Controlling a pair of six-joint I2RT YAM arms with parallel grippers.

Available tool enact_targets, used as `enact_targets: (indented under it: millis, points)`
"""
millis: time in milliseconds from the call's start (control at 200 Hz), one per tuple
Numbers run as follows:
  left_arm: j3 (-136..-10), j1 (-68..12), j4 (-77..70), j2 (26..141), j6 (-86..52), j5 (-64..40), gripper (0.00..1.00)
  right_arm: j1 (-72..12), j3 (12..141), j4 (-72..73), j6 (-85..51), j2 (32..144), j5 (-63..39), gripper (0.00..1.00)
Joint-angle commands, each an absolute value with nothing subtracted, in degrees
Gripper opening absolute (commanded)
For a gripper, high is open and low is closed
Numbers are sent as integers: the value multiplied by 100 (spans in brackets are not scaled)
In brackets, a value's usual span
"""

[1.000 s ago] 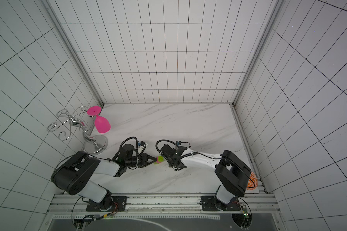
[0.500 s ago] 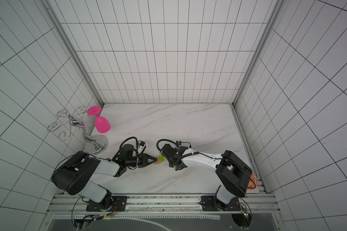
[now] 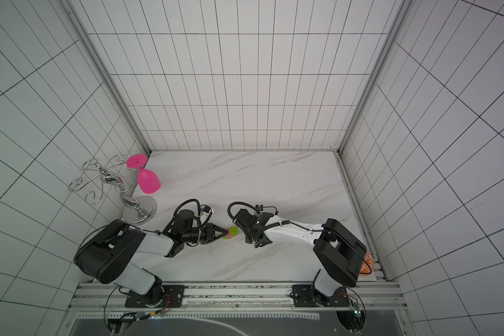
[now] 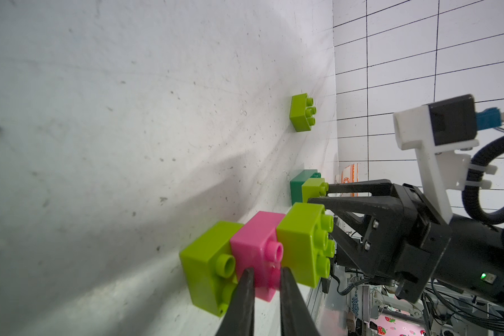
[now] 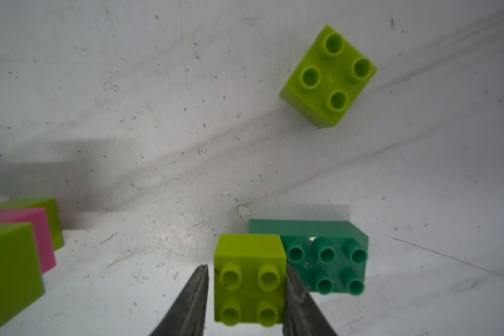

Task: Assemble the letter y with lego
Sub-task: Assemble the lego brick with the lego brick, then pick up the lego brick from the center of the board.

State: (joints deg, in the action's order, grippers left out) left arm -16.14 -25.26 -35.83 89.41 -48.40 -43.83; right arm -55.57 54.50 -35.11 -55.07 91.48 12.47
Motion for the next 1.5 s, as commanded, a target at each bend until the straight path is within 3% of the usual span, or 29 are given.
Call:
enact_targets:
  millis: [0,570,1109,1214,1494]
  points:
    - [-1405,-2452,-2806,9083,-4790,-3837,17,-5542,5595,-4033,-5537,9203,1217,48]
    - [-1388,-2452,-2809,9062,-4797,-3841,17,-5309,6753,-4614,-4740,9042,1670,52]
    - [-1415,-2409,-2775,8965,-4823,-3923,17,-3707,6240,-3206,-244,8921,882,59]
    - [-1404,-2406,-2751,8956,-4810,-3924,17,-3580,6097,-3116,290,8955,611,62]
    - [-1396,-2364,-2742,8991,-4798,-3933,17,-3448,5874,-3248,677,9315,238,56]
